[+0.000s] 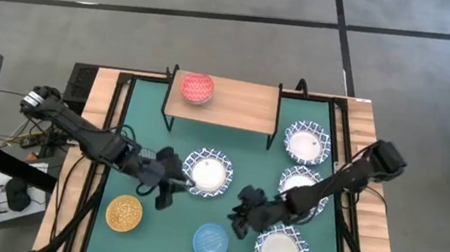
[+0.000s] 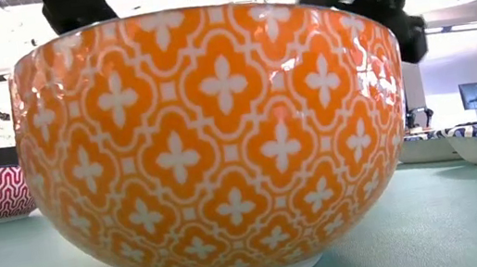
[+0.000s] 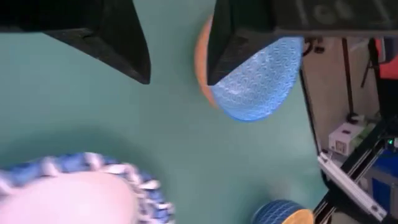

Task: Place and stack bowls onto a shelf
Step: Stack the light blue patterned bowl on top of the red patterned bowl on the shelf

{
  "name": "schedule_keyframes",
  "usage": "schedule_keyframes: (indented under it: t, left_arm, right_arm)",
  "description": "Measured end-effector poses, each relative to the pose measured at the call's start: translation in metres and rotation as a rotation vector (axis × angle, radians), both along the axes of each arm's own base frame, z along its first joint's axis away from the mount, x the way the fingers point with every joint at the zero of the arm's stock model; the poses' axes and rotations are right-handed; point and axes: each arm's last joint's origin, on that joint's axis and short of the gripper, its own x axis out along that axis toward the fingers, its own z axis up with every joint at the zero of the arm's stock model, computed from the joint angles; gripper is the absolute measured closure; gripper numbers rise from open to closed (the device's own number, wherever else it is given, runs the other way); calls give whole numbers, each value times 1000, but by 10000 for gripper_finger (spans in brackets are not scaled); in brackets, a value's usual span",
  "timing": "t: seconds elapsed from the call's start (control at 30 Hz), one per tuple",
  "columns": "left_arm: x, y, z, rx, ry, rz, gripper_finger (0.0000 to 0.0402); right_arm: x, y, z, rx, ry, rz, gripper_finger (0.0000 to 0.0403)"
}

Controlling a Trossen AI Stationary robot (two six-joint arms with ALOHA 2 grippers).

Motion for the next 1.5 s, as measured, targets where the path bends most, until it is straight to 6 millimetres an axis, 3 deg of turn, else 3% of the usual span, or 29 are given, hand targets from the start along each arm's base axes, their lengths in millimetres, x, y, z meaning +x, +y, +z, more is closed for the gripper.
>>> schedule_keyframes:
  t: [0.2, 0.47, 0.63, 1.03, 1.13, 1.33, 1.5]
  left_arm:
    - [-3, -13, -13, -3, -16, 2, 260]
    - [-4, -30, -26, 27, 25, -27, 260]
    - [3, -43, -42, 32, 66, -40, 260]
    - [41, -67, -86, -1, 29, -61, 260]
    - [44, -63, -86, -26, 24, -45, 260]
    - [50, -51, -74, -55, -6, -19, 260]
    - [61, -43, -59, -71, -47, -28, 260]
  right_arm:
    - [25, 23, -11, 2, 58, 14, 170]
    - [36, 40, -29, -21, 180, 44, 190]
    - [34, 41, -31, 15, 219, 20, 228]
    - [34, 30, -35, 22, 303, 55, 353]
    - [35, 27, -31, 18, 297, 38, 380]
    - [30, 22, -25, -73, 345, -11, 380]
    - [26, 21, -7, -226, 389, -58, 380]
